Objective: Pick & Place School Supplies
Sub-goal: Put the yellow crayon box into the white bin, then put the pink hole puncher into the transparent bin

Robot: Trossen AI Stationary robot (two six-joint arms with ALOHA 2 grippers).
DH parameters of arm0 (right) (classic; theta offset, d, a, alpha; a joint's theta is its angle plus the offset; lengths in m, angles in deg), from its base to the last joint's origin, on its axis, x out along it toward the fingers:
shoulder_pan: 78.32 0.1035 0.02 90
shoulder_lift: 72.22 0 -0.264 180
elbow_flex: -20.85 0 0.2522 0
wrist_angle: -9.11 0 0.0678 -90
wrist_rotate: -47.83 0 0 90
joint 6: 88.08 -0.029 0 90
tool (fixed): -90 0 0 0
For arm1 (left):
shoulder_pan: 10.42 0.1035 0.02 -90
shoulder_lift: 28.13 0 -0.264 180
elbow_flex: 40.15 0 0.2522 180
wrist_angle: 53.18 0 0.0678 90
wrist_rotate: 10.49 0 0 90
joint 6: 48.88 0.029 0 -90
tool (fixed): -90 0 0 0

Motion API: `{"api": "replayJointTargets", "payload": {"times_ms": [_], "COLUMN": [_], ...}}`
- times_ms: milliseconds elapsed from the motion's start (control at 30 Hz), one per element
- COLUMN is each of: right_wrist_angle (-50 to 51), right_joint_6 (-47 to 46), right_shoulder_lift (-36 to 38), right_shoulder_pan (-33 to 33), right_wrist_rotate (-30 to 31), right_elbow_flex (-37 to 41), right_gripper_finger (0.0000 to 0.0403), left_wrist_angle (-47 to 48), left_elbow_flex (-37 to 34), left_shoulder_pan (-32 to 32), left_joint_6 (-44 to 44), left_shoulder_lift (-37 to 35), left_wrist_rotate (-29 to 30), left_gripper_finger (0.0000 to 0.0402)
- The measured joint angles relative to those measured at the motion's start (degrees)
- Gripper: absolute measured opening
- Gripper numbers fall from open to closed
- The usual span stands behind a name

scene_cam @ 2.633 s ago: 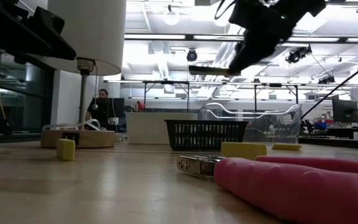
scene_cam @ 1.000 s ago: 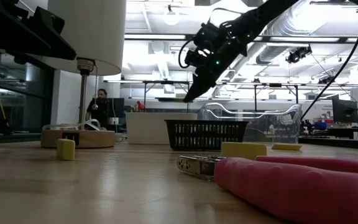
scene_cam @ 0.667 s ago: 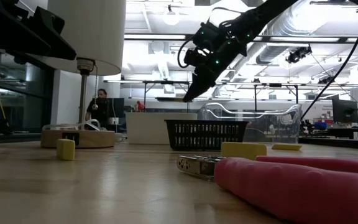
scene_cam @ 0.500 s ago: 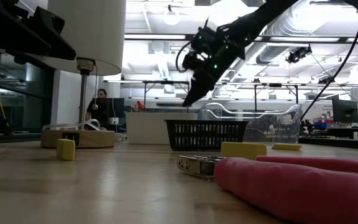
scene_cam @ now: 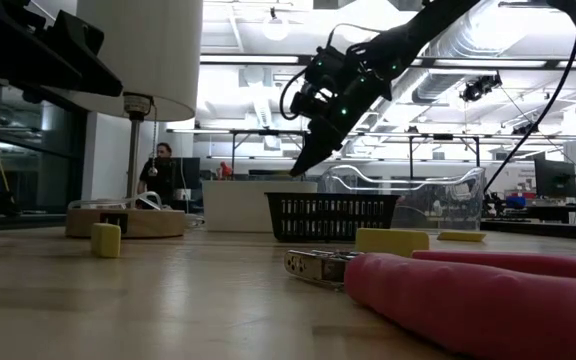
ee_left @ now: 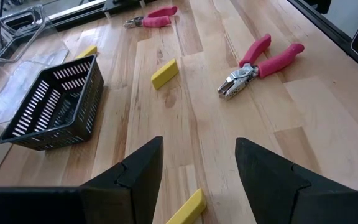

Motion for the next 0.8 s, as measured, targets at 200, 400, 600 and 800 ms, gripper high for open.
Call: {"api": "replayJointTargets", "payload": {"times_ms": [200,400,600,800], "right_wrist_angle": [0.2,0.3,0.3,0.1], "right_joint_6": [0.0,0.0,-0.1,-0.1], "right_shoulder_lift": [-0.3,-0.4,-0.4,-0.4], "right_shoulder_pan": [0.1,0.1,0.1,0.1], "right_wrist_rotate": [0.1,0.0,0.0,0.0], "right_elbow_flex": [0.0,0.0,0.0,0.0], "right_gripper_finger": [0.0164,0.0178,0.0215,0.0232], "left_wrist_angle": [0.0,0.0,0.0,0.0], "left_elbow_flex": [0.0,0.0,0.0,0.0], "left_shoulder_pan": [0.0,0.0,0.0,0.0], "left_joint_6": [0.0,0.0,0.0,0.0], "left_shoulder_lift": [0.0,0.0,0.0,0.0], "left_wrist_rotate": [0.0,0.0,0.0,0.0], "left_gripper_finger": [0.0193,0.0193,0.0193,0.0193]}}
